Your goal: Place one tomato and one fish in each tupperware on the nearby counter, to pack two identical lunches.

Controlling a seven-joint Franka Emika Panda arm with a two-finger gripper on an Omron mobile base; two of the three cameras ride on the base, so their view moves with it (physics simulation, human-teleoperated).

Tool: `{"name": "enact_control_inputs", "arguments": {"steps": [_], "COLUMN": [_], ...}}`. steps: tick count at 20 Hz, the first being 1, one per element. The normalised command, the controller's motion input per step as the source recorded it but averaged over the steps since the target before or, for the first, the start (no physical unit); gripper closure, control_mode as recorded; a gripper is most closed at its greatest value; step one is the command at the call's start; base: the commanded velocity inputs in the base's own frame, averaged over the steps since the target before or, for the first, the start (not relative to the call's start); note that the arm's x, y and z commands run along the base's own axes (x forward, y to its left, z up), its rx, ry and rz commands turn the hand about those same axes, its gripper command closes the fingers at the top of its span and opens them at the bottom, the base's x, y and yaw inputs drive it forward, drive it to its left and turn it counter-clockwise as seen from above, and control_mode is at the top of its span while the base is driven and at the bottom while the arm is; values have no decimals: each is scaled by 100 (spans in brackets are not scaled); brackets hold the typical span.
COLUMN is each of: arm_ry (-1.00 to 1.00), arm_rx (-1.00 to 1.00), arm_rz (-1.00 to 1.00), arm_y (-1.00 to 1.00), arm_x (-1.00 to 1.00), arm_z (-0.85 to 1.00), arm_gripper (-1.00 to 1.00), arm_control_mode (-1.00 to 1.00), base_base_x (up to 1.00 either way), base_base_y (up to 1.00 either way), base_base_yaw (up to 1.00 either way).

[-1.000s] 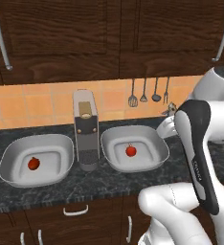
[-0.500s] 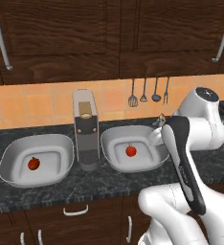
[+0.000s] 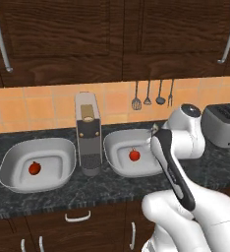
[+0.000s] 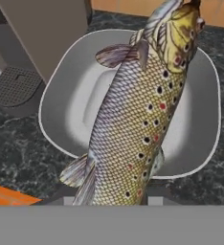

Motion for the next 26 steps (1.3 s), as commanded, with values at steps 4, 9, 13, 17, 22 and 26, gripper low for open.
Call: {"name": "enact_control_inputs", "arguments": {"steps": [4,9,13,17,22,26], "arm_ry": [10,7,9,7,3,2], "arm_rx": [0,0,0,0,0,0], "arm_rz": [0,0,0,0,0,0], "arm_y": [-4,-3,-7,0,-9,-19], "arm_x": [60,60,38,28,20,20], "arm_z": [-19,-33,-27,-36,-34,-28], "arm_gripper": [100,100,100,100,100,100], "arm_control_mode": [-100,-100,-100,-100,-100,-100], "base_base_x": [0,0,0,0,0,0], "base_base_y": [0,0,0,0,0,0], "base_base_yaw": [0,0,0,0,0,0]}}
